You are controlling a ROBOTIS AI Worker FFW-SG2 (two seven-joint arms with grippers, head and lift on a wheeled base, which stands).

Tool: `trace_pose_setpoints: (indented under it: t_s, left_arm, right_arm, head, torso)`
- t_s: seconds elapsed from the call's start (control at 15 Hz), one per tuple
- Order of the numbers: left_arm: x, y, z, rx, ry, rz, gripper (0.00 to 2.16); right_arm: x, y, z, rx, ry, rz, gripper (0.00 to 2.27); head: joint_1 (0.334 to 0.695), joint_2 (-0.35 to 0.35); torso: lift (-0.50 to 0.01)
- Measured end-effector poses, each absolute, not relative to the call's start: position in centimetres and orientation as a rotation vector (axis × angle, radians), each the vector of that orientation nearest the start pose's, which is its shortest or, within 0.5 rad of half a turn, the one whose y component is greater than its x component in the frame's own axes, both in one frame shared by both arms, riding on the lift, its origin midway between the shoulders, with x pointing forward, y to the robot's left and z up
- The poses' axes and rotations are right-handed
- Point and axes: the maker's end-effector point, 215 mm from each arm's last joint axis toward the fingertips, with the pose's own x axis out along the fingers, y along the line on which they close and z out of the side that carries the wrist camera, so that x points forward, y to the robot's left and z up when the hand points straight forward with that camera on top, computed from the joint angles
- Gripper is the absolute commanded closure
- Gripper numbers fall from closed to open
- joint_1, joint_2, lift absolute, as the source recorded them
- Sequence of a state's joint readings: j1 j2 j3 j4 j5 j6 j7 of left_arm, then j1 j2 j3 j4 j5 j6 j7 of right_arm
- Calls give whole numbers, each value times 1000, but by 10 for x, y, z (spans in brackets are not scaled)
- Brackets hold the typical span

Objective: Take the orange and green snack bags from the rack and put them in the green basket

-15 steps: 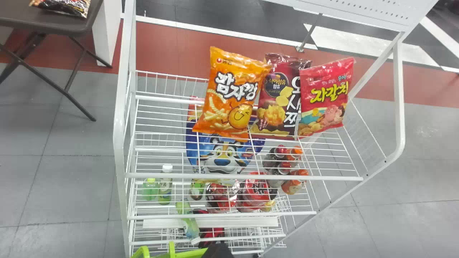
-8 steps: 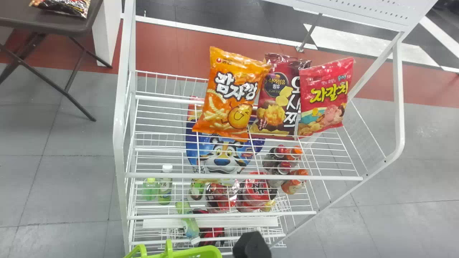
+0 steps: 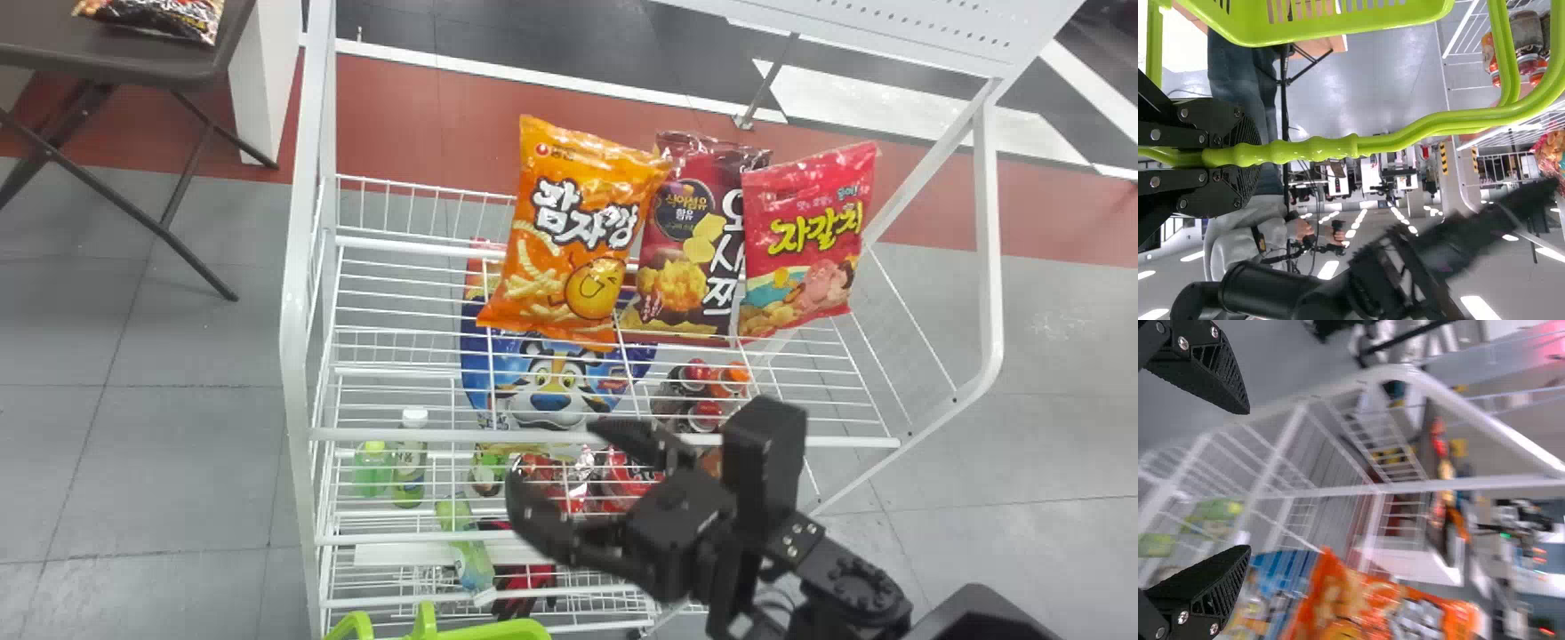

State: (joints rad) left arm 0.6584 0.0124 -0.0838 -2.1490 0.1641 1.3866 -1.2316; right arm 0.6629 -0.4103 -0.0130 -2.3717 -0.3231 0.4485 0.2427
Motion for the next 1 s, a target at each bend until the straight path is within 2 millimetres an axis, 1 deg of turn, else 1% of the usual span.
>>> trace_pose_setpoints:
  t_s: [0.07, 0.13, 0.2, 0.47, 0.6, 0.87, 1.0]
  left_arm:
    - [98, -25, -438, -1021, 1222, -1183, 2148]
    - [98, -26, -438, -1022, 1229, -1183, 2148]
    - [97, -26, -438, -1024, 1235, -1183, 2148]
    - [99, -29, -438, -1023, 1253, -1191, 2148]
    - [100, -30, -439, -1020, 1269, -1192, 2148]
    - [103, -28, -441, -1021, 1288, -1188, 2148]
    - [105, -27, -443, -1024, 1290, -1184, 2148]
  right_arm:
    - [383, -170, -346, 7, 280, 477, 87]
    - [397, -179, -336, 23, 219, 435, 83]
    - [410, -187, -331, 41, 173, 395, 87]
    - [450, -203, -322, 77, 86, 304, 87]
    - [473, -209, -326, 83, 84, 276, 87]
    - [514, -216, -348, 72, 112, 241, 87]
    - [528, -218, -351, 50, 112, 220, 87]
  head:
    - [695, -350]
    - [695, -350]
    - [695, -350]
    - [695, -350]
    - [695, -350]
    - [695, -350]
    - [695, -350]
  torso:
    - [0]
    - [0]
    - [0]
    - [0]
    - [0]
    - [0]
    - [0]
